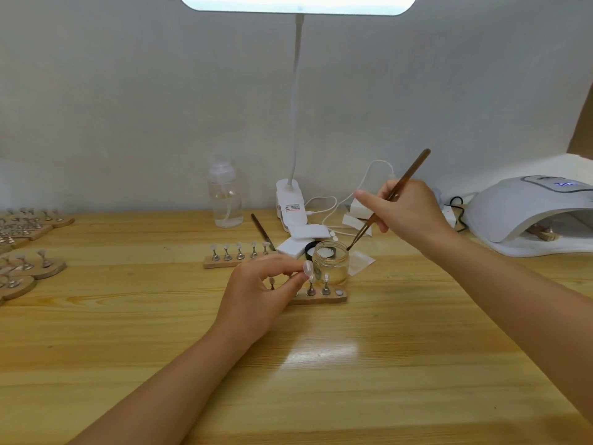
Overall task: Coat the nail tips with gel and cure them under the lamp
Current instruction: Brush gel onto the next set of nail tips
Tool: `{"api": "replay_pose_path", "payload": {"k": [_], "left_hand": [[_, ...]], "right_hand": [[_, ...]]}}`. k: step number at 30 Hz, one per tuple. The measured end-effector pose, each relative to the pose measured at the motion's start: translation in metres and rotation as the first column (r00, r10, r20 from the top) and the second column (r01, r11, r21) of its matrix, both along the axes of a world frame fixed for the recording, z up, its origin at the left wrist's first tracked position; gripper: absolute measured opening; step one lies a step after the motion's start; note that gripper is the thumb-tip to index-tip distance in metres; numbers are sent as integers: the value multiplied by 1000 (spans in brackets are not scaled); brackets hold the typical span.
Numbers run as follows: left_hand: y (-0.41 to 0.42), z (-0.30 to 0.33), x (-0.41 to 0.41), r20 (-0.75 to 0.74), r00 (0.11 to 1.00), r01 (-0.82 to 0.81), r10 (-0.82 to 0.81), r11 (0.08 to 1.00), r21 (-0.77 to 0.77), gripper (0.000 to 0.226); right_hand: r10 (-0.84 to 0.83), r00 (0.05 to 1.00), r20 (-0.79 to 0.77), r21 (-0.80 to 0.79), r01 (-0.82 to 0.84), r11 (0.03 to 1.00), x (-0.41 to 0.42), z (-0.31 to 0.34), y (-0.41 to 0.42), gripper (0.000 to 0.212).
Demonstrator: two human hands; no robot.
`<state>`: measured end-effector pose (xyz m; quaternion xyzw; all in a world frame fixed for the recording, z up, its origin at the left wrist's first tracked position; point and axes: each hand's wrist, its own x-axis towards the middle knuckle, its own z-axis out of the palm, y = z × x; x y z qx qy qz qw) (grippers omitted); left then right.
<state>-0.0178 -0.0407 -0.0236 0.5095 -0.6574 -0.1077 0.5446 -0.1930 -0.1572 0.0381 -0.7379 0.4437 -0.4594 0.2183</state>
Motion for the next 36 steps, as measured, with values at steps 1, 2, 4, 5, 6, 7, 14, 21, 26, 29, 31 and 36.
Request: {"api": "replay_pose_path", "payload": {"k": [1,2,4,5,6,7,14,21,26,29,31,36], "left_hand": [[0,0,0,5,1000,-5,5,1000,-1,10],[0,0,0,7,1000,-17,17,1000,-6,11],[1,0,0,12,999,-53,53,998,-17,19],[1,0,1,16,998,-67,67,998,-18,24],[1,0,1,21,997,-74,74,997,-18,26],[1,0,1,25,997,-76,77,997,-17,26],[0,0,1,31,996,-83,83,997,-3,23],[0,-2,1,36,994,-99,99,995,5,20],[-1,-2,0,24,995,-101,101,995,22,20],[0,-1,-1,15,995,-98,98,995,28,20],[0,0,-1,14,996,-94,94,995,25,22],[0,-1,-1,17,996,-91,90,995,45,20]], "right_hand": [[8,1000,14,-5,-8,1000,-1,1,0,35],[21,999,46,-3,-21,1000,-2,1,2,35],[69,985,158,4,-71,997,-3,2,8,35],[94,973,210,-3,-96,995,-3,1,13,34],[117,960,253,-16,-117,993,-2,0,18,32],[141,947,290,-30,-138,990,-1,-3,24,29],[296,903,313,-166,-255,953,14,-39,66,25],[331,911,247,-331,-242,912,22,-54,76,42],[360,883,301,-280,-279,919,22,-58,76,47],[357,881,310,-326,-254,911,23,-57,75,44],[347,898,272,-337,-249,908,24,-57,75,43],[358,850,386,-267,-268,926,23,-58,76,46]]}}
